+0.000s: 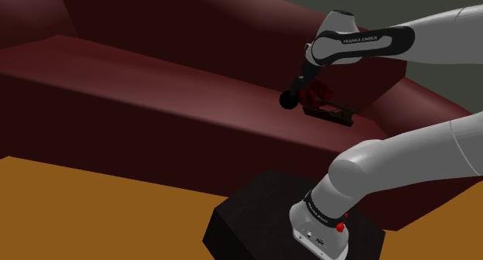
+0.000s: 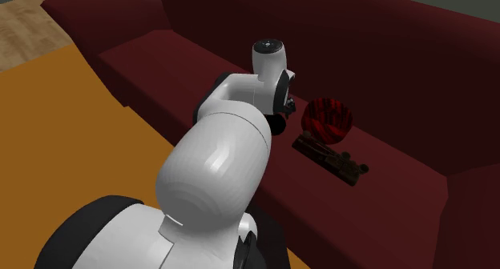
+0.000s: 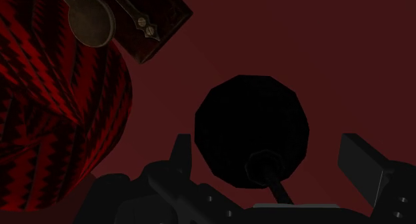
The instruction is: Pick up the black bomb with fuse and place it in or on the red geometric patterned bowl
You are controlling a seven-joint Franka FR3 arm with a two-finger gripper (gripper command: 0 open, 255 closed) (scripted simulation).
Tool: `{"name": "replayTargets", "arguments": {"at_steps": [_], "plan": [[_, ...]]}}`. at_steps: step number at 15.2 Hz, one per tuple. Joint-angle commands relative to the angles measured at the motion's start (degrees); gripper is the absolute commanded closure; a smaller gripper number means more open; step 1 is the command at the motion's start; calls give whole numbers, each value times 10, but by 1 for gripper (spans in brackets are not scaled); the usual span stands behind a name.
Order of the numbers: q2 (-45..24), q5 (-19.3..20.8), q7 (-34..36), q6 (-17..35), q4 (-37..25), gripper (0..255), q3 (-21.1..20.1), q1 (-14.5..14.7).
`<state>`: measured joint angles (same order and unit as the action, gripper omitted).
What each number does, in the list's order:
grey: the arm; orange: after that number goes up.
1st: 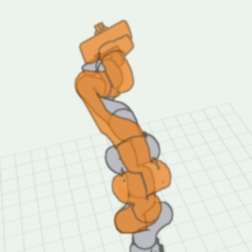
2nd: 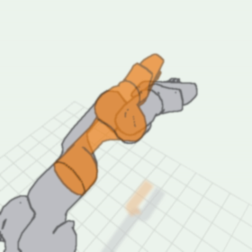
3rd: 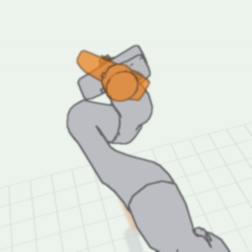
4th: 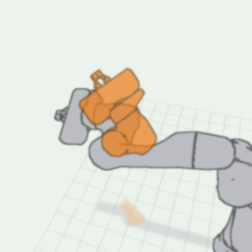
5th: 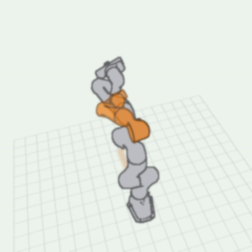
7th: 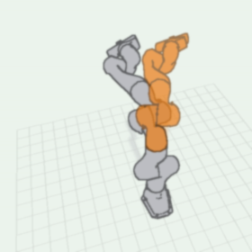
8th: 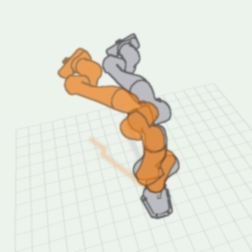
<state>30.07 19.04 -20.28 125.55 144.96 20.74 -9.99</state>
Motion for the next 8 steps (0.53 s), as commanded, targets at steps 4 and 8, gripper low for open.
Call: {"name": "replayTargets", "arguments": {"at_steps": [4, 8], "plan": [[0, 0, 0, 0, 0, 255, 0, 0], [0, 0, 0, 0, 0, 255, 0, 0]]}}
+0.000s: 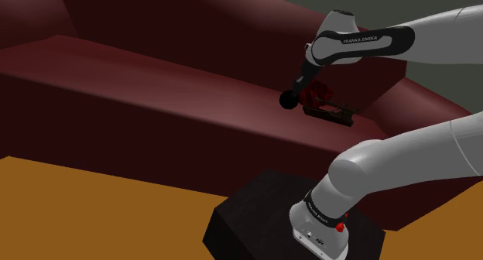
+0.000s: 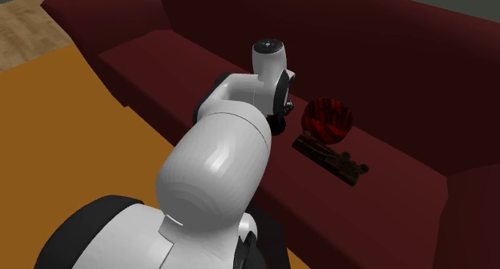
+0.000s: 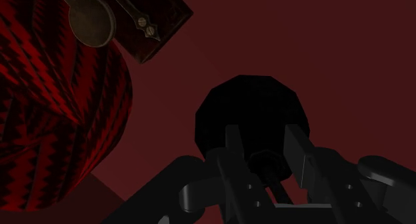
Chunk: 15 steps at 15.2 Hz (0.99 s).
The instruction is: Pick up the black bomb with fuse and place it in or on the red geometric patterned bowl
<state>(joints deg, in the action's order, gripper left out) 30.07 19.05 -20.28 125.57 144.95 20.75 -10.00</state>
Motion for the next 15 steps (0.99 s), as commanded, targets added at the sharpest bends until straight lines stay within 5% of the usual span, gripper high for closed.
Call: {"name": "replayTargets", "arguments": {"at_steps": [1, 15], "plan": [[0, 0, 0, 0, 0, 255, 0, 0], [21, -15, -11, -90, -69, 255, -15, 5]]}}
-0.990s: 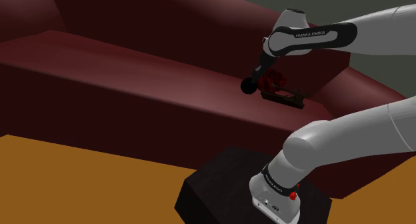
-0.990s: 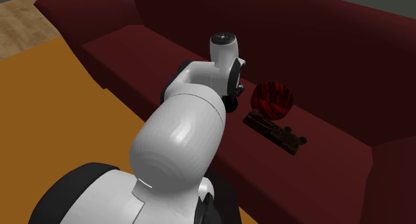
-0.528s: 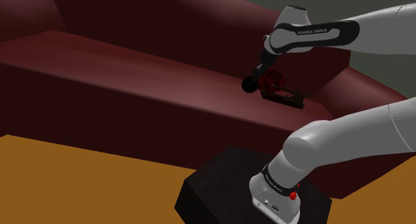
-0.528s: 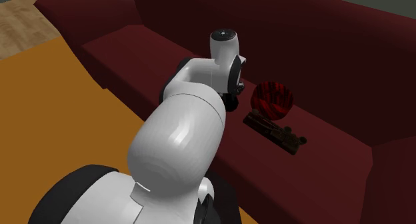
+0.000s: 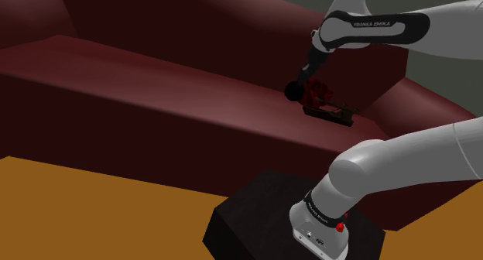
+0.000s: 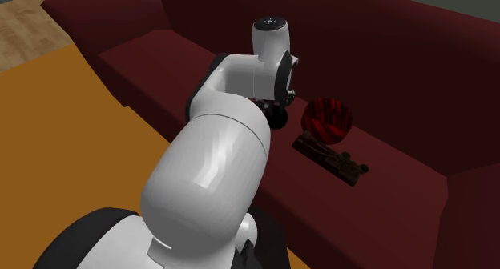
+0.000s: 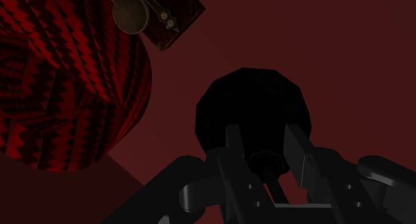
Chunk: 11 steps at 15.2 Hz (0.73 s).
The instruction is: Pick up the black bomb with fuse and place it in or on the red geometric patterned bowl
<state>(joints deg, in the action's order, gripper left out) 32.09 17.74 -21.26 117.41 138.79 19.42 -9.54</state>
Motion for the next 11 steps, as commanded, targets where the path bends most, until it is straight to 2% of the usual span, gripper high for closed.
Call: {"name": "replayTargets", "arguments": {"at_steps": [1, 11], "plan": [[2, -3, -2, -16, -14, 255, -3, 1], [4, -15, -12, -92, -89, 255, -14, 6]]}}
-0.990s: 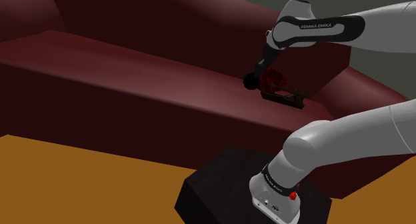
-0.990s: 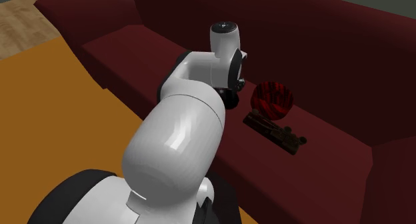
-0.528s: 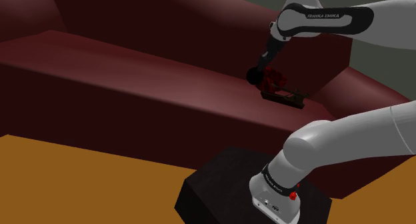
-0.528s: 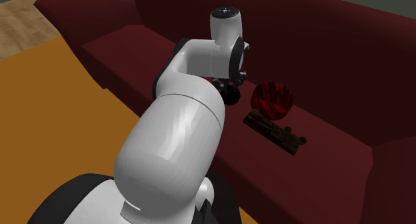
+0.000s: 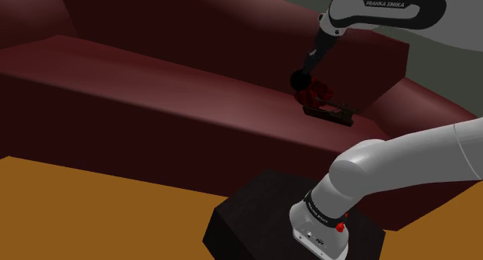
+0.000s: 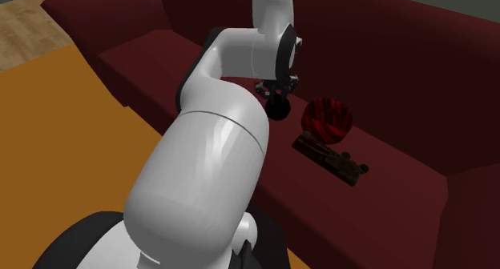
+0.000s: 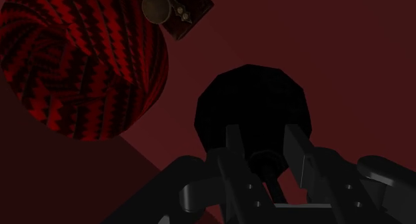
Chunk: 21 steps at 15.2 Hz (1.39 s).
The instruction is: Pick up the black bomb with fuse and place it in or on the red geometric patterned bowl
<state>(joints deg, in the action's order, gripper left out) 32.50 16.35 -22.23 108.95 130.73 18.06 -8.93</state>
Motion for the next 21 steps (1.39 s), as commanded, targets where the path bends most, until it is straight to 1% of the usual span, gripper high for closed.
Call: {"name": "replayTargets", "arguments": {"at_steps": [1, 12, 17, 21], "plan": [[-1, -2, -3, -15, -16, 255, -1, 1], [-14, -13, -14, -92, -106, 255, -10, 6], [-67, -14, -88, -90, -172, 255, 52, -2], [-121, -29, -152, -91, -237, 255, 104, -5]]}}
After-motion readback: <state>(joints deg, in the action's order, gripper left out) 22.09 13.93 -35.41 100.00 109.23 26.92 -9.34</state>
